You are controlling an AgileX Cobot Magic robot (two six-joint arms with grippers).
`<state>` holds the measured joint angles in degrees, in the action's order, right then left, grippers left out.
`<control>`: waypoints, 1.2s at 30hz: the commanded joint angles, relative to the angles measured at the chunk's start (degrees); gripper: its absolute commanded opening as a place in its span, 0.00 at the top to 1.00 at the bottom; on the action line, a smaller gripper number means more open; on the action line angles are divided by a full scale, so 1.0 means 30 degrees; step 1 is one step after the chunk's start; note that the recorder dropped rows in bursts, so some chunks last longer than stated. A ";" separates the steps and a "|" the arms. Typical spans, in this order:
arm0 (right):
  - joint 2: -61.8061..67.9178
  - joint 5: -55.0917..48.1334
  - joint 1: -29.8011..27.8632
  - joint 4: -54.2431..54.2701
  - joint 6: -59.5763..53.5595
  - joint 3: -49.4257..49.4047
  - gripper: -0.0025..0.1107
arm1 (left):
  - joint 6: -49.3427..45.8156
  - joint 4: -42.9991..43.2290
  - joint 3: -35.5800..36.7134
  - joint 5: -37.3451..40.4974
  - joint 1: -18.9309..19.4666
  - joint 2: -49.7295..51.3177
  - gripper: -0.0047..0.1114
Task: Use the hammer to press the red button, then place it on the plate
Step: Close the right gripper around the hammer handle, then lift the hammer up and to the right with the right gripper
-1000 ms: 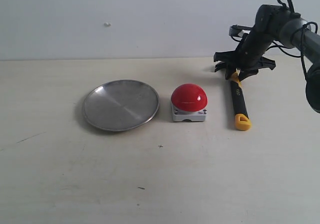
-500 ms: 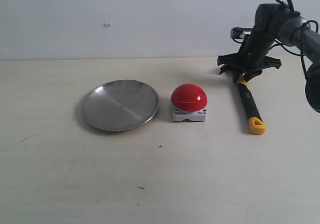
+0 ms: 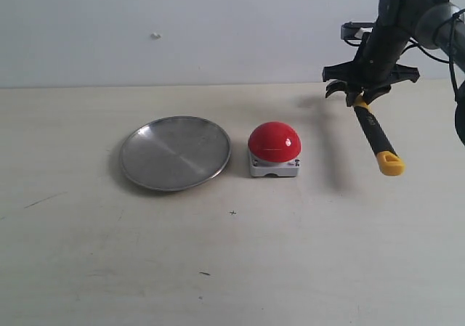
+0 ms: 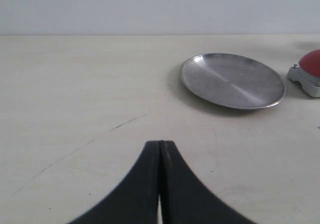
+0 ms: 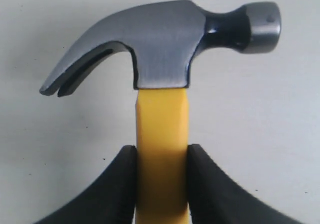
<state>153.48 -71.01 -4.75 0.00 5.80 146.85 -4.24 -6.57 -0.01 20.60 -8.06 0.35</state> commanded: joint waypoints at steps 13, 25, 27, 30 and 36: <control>-0.1414 0.0349 0.0009 -0.0234 -0.0284 0.0119 0.98 | 0.0000 0.0021 0.0005 -0.0131 0.0019 -0.0117 0.96; -0.4592 0.0349 0.1106 -0.0238 -0.0427 0.0119 0.98 | 0.0000 0.0021 0.0005 -0.0131 0.0019 -0.0117 0.96; -0.5192 0.0349 0.1359 -0.0330 -0.0208 0.0119 0.98 | 0.0000 0.0021 0.0005 -0.0131 0.0019 -0.0117 0.96; -0.6069 0.0349 0.1583 -0.0528 0.0096 -0.0118 0.98 | 0.0000 0.0021 0.0005 -0.0131 0.0019 -0.0117 0.96; -0.9109 0.0349 0.1798 -0.2209 0.1164 -0.3475 0.98 | 0.0000 0.0021 0.0005 -0.0131 0.0019 -0.0117 0.96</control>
<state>130.75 -71.71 0.48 -3.39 8.05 139.99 -4.24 -6.57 -0.01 20.60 -8.06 0.35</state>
